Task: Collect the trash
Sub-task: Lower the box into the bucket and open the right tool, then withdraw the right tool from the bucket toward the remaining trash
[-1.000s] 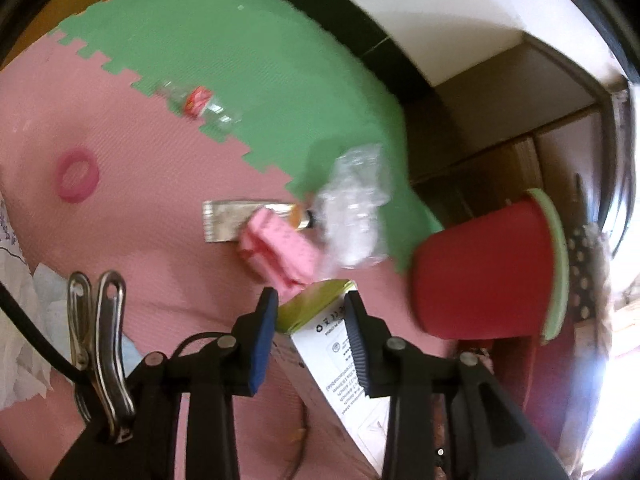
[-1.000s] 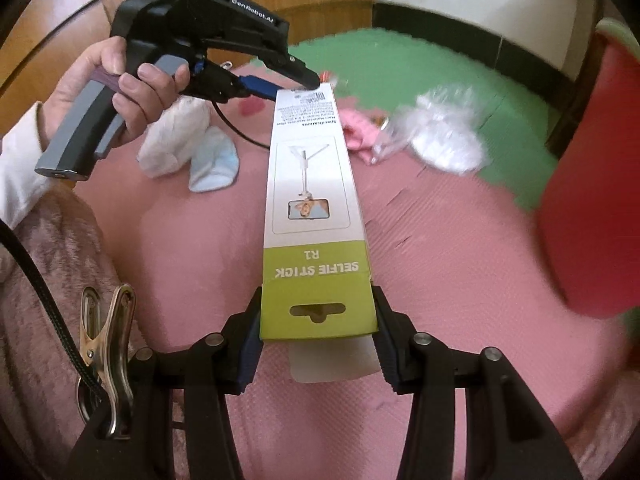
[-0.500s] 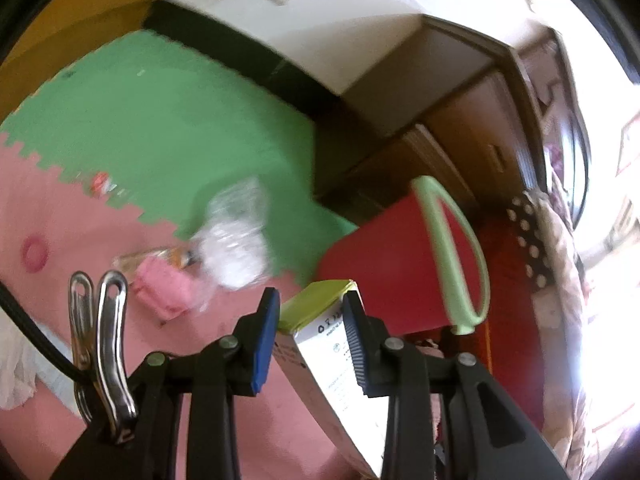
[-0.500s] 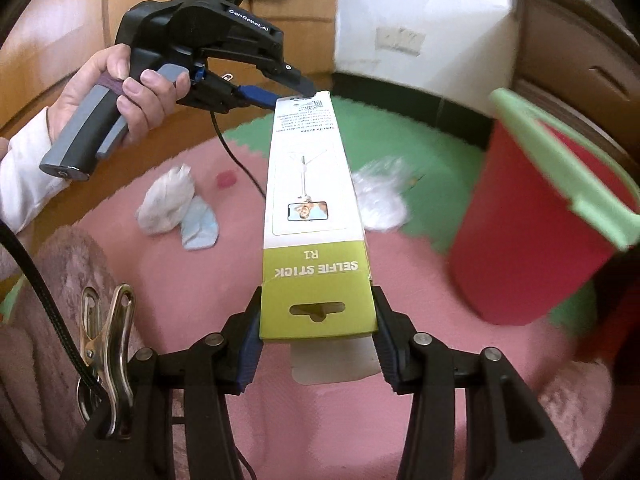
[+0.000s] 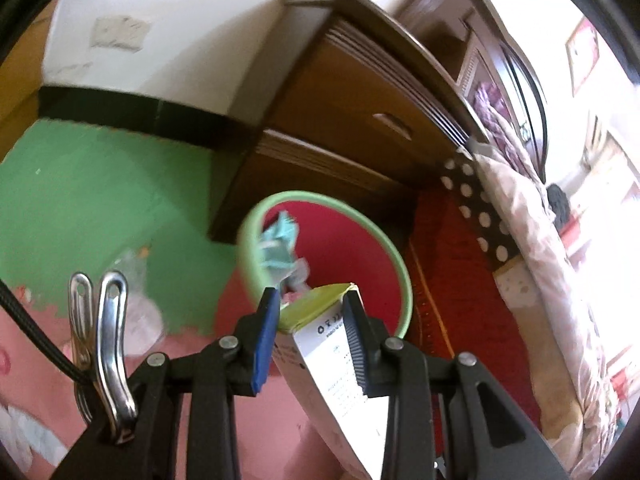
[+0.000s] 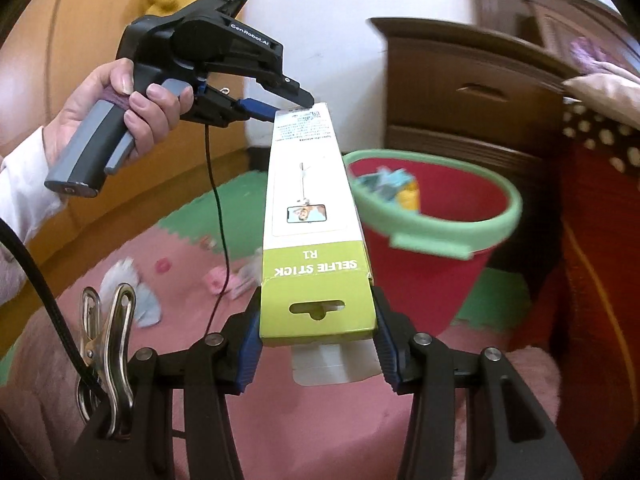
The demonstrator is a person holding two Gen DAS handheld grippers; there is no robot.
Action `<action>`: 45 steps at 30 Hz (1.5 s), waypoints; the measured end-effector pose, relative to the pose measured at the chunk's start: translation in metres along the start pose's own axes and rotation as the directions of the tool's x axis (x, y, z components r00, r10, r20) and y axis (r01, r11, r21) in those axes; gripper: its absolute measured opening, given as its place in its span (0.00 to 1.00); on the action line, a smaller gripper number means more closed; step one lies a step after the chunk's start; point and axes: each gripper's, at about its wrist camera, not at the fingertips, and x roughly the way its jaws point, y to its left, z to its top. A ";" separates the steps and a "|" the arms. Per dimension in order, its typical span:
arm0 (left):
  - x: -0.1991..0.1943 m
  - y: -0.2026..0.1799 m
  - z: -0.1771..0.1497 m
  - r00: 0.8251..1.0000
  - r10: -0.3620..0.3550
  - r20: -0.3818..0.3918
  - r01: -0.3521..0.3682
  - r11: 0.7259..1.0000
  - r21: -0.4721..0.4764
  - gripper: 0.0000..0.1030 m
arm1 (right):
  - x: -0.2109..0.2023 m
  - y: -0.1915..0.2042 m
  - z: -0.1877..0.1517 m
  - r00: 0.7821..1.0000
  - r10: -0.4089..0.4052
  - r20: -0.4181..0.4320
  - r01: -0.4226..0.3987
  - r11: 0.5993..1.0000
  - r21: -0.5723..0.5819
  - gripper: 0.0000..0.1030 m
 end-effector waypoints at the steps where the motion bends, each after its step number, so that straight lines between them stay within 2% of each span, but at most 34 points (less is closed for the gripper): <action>1: 0.006 -0.007 0.003 1.000 -0.001 -0.004 0.001 1.000 0.007 0.32 | -0.001 -0.005 0.002 1.000 -0.014 0.008 0.014 1.000 0.018 0.48; 9: 0.065 -0.042 0.022 0.999 0.036 -0.038 -0.035 0.999 0.028 0.32 | 0.002 -0.036 0.004 0.994 -0.102 0.028 0.098 0.987 0.129 0.48; 16: 0.080 -0.042 0.015 0.996 0.070 -0.057 -0.068 0.997 0.044 0.33 | 0.004 -0.058 0.002 0.987 -0.158 0.020 0.150 0.964 0.221 0.48; 22: 0.056 -0.028 0.006 0.993 0.116 -0.014 -0.115 0.991 0.067 0.33 | 0.014 -0.073 0.007 0.982 -0.190 -0.016 0.187 0.942 0.277 0.48; 28: 0.028 -0.004 -0.006 0.980 0.197 0.011 -0.198 0.978 0.064 0.34 | 0.026 -0.078 0.029 0.979 -0.204 -0.016 0.200 0.939 0.280 0.48; 31: 0.014 0.011 -0.015 0.970 0.241 0.015 -0.242 0.969 0.051 0.34 | 0.033 -0.078 0.043 0.976 -0.217 -0.022 0.215 0.940 0.266 0.48; 37: -0.011 0.041 -0.042 0.940 0.341 0.025 -0.341 0.939 0.048 0.34 | 0.047 -0.082 0.060 0.971 -0.231 -0.055 0.237 0.932 0.275 0.49; 45: -0.041 0.072 -0.081 0.919 0.392 0.039 -0.393 0.919 0.034 0.34 | 0.058 -0.081 0.081 0.976 -0.216 -0.040 0.218 0.934 0.284 0.54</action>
